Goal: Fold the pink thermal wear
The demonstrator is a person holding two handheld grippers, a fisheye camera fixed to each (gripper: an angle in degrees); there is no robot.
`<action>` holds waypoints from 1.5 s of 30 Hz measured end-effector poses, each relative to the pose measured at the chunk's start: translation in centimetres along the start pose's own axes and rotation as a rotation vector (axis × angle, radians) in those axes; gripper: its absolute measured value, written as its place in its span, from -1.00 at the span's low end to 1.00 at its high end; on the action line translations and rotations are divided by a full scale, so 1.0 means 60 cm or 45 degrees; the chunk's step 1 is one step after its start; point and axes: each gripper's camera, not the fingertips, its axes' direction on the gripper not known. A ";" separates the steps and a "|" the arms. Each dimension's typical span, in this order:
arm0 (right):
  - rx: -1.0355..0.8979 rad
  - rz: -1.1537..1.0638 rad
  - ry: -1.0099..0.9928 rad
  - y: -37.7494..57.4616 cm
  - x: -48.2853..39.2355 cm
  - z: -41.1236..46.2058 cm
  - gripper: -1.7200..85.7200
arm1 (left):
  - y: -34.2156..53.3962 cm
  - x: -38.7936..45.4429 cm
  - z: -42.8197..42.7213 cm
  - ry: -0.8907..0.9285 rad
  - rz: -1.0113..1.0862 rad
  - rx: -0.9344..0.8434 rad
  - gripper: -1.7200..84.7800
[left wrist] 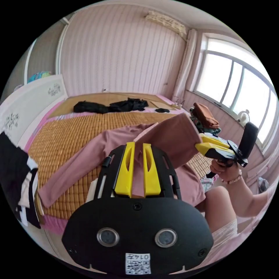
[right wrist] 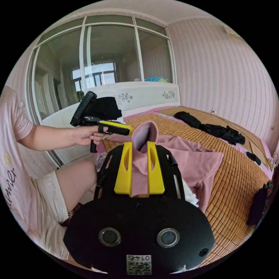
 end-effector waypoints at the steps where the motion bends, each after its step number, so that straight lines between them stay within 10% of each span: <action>1: -0.117 -0.025 -0.022 0.017 -0.025 0.048 -0.76 | 0.046 -0.052 -0.010 -0.003 -0.071 -0.076 -0.85; 20: -0.651 0.261 0.776 -0.162 0.210 0.323 -0.70 | 0.118 -0.269 -0.002 -0.097 -0.354 -0.344 -0.67; 26: -0.981 0.336 0.776 -0.129 0.311 0.451 -0.83 | 0.108 -0.281 0.019 -0.061 -0.259 -0.465 -0.91; 37: -0.605 0.599 0.627 -0.185 0.411 0.278 -0.91 | -0.034 -0.177 -0.109 0.317 -0.119 -0.137 -0.96; 45: -0.656 0.529 0.813 -0.165 0.416 0.290 -0.86 | -0.029 -0.208 -0.012 0.138 -0.244 -0.421 -0.81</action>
